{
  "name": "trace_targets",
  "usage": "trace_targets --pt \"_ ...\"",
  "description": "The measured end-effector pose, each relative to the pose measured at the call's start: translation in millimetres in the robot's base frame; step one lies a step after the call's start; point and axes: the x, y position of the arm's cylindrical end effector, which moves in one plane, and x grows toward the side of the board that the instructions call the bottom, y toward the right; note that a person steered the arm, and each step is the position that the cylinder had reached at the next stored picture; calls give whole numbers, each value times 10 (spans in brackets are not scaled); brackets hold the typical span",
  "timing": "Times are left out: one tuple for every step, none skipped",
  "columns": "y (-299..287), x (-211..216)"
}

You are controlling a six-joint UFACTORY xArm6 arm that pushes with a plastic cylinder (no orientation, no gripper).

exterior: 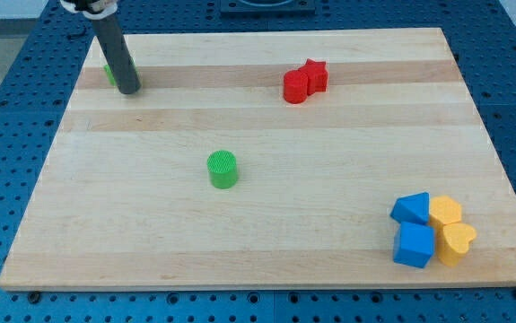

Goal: Slide the green star towards the top left

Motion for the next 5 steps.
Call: trace_targets --pt "65 66" --pt "15 69" --pt "-127 15" --pt "-127 -199" --pt "-127 -374"
